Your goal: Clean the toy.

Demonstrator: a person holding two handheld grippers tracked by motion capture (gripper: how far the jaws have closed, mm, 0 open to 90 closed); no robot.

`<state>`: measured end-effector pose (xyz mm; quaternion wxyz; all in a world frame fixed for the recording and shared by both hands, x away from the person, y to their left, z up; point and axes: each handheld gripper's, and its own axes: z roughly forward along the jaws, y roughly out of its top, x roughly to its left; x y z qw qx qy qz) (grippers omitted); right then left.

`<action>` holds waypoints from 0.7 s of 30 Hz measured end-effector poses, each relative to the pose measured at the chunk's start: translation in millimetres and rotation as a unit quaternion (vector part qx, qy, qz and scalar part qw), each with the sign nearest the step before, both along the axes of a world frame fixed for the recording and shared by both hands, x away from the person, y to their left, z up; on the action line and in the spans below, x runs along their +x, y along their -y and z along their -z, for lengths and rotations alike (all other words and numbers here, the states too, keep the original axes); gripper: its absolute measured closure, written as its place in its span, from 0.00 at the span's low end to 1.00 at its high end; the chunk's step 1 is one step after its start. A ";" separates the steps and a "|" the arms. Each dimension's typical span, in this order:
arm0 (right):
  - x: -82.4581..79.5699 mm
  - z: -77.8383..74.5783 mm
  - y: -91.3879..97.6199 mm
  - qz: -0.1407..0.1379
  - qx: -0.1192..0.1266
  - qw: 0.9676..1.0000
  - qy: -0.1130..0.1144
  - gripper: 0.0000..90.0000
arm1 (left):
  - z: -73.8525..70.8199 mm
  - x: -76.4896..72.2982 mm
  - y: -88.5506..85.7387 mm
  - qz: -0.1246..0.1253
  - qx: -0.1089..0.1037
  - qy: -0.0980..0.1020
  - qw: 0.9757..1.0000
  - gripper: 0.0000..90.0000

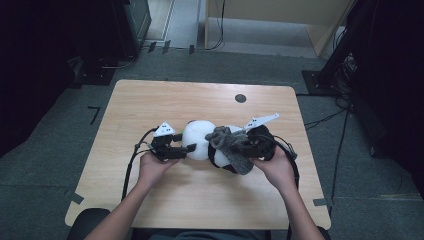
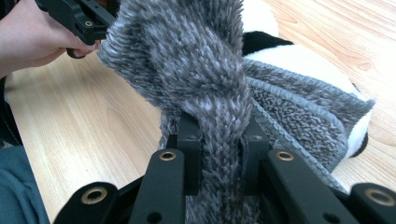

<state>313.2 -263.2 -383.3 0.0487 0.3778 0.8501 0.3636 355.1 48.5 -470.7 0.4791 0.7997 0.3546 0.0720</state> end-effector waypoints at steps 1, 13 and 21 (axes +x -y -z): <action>-0.1 -0.4 0.7 0.000 0.003 1.000 0.001 0.85 | 0.1 0.2 -0.3 0.000 0.000 -0.001 1.000 0.35; 18.1 -24.6 -41.9 -0.018 0.020 0.999 0.041 0.86 | 0.6 0.8 -0.9 0.000 -0.003 -0.003 1.000 0.35; 51.1 -16.5 -81.2 -0.033 0.004 0.999 0.030 0.86 | 0.4 0.5 -0.8 0.000 -0.003 -0.003 1.000 0.35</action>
